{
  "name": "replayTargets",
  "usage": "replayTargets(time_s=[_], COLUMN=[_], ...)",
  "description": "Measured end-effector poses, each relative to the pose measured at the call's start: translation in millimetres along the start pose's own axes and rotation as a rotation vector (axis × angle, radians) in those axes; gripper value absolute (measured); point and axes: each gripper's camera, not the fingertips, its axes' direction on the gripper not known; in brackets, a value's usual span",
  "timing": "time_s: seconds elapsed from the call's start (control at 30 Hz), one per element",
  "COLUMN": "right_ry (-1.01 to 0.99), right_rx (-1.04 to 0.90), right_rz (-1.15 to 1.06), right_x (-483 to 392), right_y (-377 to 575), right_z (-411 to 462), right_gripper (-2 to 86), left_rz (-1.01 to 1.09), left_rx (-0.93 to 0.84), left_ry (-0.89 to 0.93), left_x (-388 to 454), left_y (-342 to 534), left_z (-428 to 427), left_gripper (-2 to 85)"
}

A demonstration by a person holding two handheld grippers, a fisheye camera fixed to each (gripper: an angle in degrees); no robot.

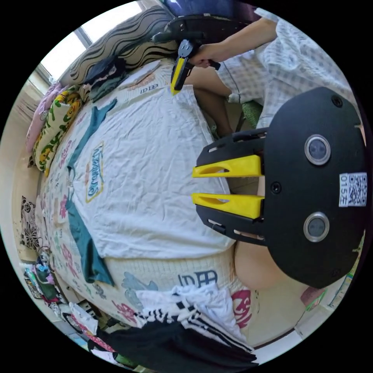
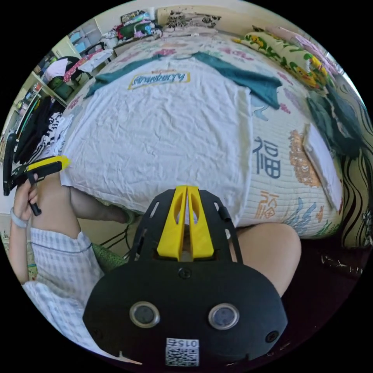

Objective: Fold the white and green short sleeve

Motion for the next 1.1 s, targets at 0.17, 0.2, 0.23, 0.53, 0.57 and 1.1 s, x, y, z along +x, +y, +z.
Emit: replayTargets(time_s=[0.17,0.2,0.23,0.53,0.57,1.1], right_ry=[0.059,0.080,0.112,-0.288,-0.343,-0.340], right_rx=[-0.039,-0.023,-0.005,0.085,0.133,0.443], right_rz=[0.012,0.016,-0.005,0.151,0.167,0.517], right_x=[-0.4,1.0,1.0,105.7,119.6,384.1], right_y=[7.9,11.4,15.3,33.8,37.1,-86.0], right_z=[-3.7,-10.4,-16.9,-89.4,-99.4,-162.8], right_gripper=[-0.6,-0.6,-0.6,-0.4,-0.3,6.5], left_rz=[0.093,0.134,0.158,0.160,0.150,0.729], left_rx=[-0.232,-0.265,-0.277,-0.385,-0.371,0.040], left_ry=[-0.092,-0.137,-0.179,0.069,0.130,-0.025], left_x=[37.8,48.7,57.1,34.3,30.6,324.4], left_y=[-14.8,-19.6,-22.3,-51.6,-56.2,-450.5], left_z=[91.6,104.2,116.2,172.1,169.9,283.7], left_gripper=[8.4,8.5,8.5,4.2,4.6,9.7])
